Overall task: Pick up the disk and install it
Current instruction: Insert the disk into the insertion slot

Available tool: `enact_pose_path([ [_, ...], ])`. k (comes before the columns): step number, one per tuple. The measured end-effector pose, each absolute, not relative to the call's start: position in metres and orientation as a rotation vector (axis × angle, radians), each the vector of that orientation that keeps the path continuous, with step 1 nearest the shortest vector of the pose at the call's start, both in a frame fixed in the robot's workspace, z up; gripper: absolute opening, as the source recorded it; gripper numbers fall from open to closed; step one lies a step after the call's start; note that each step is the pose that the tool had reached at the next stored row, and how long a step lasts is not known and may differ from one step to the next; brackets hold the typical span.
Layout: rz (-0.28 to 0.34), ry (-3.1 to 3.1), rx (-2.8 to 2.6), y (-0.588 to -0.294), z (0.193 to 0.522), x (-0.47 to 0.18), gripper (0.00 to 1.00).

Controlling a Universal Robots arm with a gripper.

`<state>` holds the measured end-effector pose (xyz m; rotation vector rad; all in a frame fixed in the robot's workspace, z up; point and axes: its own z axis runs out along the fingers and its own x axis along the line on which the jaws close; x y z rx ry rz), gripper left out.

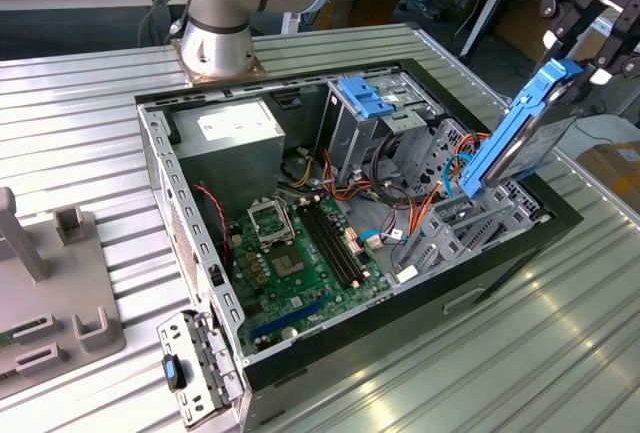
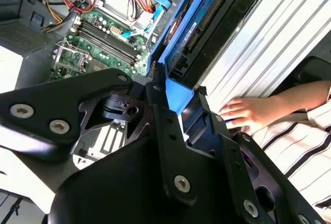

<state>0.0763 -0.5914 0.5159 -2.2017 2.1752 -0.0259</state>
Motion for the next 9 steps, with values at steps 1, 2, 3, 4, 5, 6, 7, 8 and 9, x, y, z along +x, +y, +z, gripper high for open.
enact_pose_path([
  [1,-0.021,2.173,-2.199,-0.592,0.516,0.076,0.36],
  [2,-0.017,2.171,-2.197,-0.592,0.515,0.076,0.36],
  [3,-0.017,2.171,-2.197,-0.592,0.513,0.076,0.36],
  [4,-0.017,2.171,-2.197,-0.593,0.509,0.076,0.36],
  [5,-0.016,2.171,-2.197,-0.593,0.508,0.076,0.36],
  [6,-0.017,2.171,-2.197,-0.593,0.506,0.076,0.36],
  [7,-0.017,2.171,-2.197,-0.595,0.501,0.076,0.36],
  [8,-0.017,2.171,-2.197,-0.595,0.497,0.076,0.36],
  [9,-0.017,2.171,-2.197,-0.595,0.497,0.076,0.36],
])
